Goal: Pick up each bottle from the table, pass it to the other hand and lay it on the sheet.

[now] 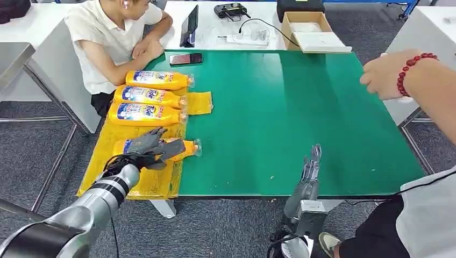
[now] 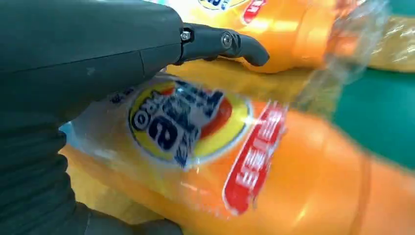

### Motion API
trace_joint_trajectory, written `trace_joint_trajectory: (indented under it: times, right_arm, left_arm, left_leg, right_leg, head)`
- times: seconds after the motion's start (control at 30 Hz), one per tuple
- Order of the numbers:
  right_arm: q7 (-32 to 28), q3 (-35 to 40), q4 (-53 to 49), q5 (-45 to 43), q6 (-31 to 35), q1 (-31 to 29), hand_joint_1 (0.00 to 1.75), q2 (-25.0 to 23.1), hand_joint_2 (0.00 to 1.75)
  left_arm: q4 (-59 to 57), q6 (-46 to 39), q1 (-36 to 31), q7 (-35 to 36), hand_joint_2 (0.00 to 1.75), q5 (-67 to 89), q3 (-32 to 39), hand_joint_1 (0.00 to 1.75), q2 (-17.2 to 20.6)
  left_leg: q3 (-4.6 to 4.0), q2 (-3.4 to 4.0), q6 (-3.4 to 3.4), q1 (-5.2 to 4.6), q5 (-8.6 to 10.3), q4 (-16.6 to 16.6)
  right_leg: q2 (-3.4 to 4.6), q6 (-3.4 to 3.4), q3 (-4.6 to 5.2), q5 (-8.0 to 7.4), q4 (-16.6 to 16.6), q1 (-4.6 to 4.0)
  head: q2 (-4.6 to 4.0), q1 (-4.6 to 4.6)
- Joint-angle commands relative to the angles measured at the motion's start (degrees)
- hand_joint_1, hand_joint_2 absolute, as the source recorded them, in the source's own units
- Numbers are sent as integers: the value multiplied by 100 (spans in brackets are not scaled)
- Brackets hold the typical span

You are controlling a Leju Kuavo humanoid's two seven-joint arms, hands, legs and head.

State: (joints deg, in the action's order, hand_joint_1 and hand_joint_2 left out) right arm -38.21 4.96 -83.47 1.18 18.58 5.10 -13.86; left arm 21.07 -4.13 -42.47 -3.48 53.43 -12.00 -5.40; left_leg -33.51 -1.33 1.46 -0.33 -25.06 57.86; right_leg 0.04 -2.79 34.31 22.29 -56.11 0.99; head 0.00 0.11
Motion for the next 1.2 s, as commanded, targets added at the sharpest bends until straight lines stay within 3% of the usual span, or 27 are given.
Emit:
trace_joint_trajectory:
  times: [0.03,0.17,0.33,0.37,0.5,0.63,0.7,0.73,0.83,0.87,0.97,1.0,1.03,1.07,1.1,1.2]
  right_arm:
    - [-179,181,426,39,129,-173,0,112,0]
    - [-179,142,371,9,174,-116,0,128,0]
    - [-179,320,-132,247,604,33,0,246,0]
    - [-179,377,-222,259,792,41,0,271,175]
    - [-179,749,-443,313,1380,-1,0,471,175]
    - [-179,749,-443,313,1380,-1,0,471,175]
    - [-179,842,-818,215,1470,53,0,463,175]
    - [-179,946,-926,286,1598,63,0,512,175]
    - [-179,1232,-1109,240,1881,75,0,614,175]
    - [-179,1279,-893,197,1781,55,0,652,0]
    - [-179,825,-578,-216,1316,126,0,267,0]
    - [-179,638,-211,-108,1474,144,0,88,0]
    - [-105,425,185,-222,1893,161,0,-117,0]
    - [-126,492,173,-228,1957,237,0,-104,0]
    - [-179,696,-33,-129,2138,413,0,-14,0]
    - [-179,517,-836,627,2142,641,0,-195,0]
  left_arm:
    - [-27,678,219,-560,175,-703,693,0,-90]
    - [254,385,326,-854,175,-914,689,0,-67]
    - [1348,-892,760,-1677,175,-1289,495,0,-238]
    - [1656,-1124,876,-1822,175,-1383,419,0,-282]
    - [3240,-1921,1547,-2759,175,-2521,198,0,-548]
    - [3240,-1921,1547,-2759,175,-2521,198,0,-548]
    - [3952,-1680,1912,-3098,175,-3366,55,0,-723]
    - [4191,-1373,2034,-2943,175,-3895,-41,0,-757]
    - [4946,-1345,2388,-2704,175,-4603,-789,0,-751]
    - [5112,-1418,2488,-2635,175,-4836,-1044,0,-693]
    - [5383,-1603,2805,-2600,175,-5162,-1324,0,-589]
    - [5438,-1694,3002,-2480,175,-5350,-1383,0,-553]
    - [5356,-2002,3259,-1855,175,-5674,-1216,0,-661]
    - [5333,-2038,3380,-1944,175,-5720,-1291,0,-609]
    - [5197,-1867,3580,-1417,175,-6717,-1196,0,-653]
    - [5194,-1828,3730,-1884,175,-7075,-1466,0,-560]
  left_leg:
    - [10,14,-9,5,-1,-5]
    - [12,16,-7,4,-1,-9]
    - [7,15,-7,6,-3,-5]
    - [0,15,-4,4,-3,-1]
    - [-29,19,-4,9,-8,6]
    - [-47,20,-3,5,-6,5]
    - [-47,23,-5,7,-8,4]
    - [-57,20,-2,1,-5,4]
    - [-70,15,0,-2,-4,5]
    - [-61,18,-5,7,-16,12]
    - [-60,23,-3,5,-9,1]
    - [-47,30,-8,8,-17,1]
    - [-50,27,-5,3,-12,-5]
    - [-45,31,-4,5,-9,-13]
    - [-26,41,-8,7,-16,-21]
    - [-32,35,-11,3,-22,-14]
  right_leg:
    - [6,9,-9,-2,9,-7]
    - [12,9,-11,-3,9,-6]
    - [2,8,-4,0,6,-9]
    - [-1,6,5,1,1,-6]
    - [0,5,34,4,-1,-11]
    - [0,2,51,2,-3,-6]
    - [3,4,48,1,3,-10]
    - [1,2,61,0,-2,-3]
    - [-3,0,75,1,-3,0]
    - [-3,6,63,10,-4,-10]
    - [3,4,66,3,3,-8]
    - [5,10,53,9,5,-12]
    - [5,7,57,5,8,-6]
    - [12,6,53,0,17,-7]
    - [19,10,35,4,25,-11]
    - [9,10,47,13,11,-6]
  head:
    - [0,2]
    - [0,2]
    - [0,0]
    - [0,0]
    - [-2,2]
    - [0,0]
    - [-2,2]
    - [-2,-2]
    - [0,0]
    - [0,2]
    - [-2,2]
    - [-2,0]
    - [-2,0]
    - [-2,0]
    - [0,0]
    - [-2,-2]
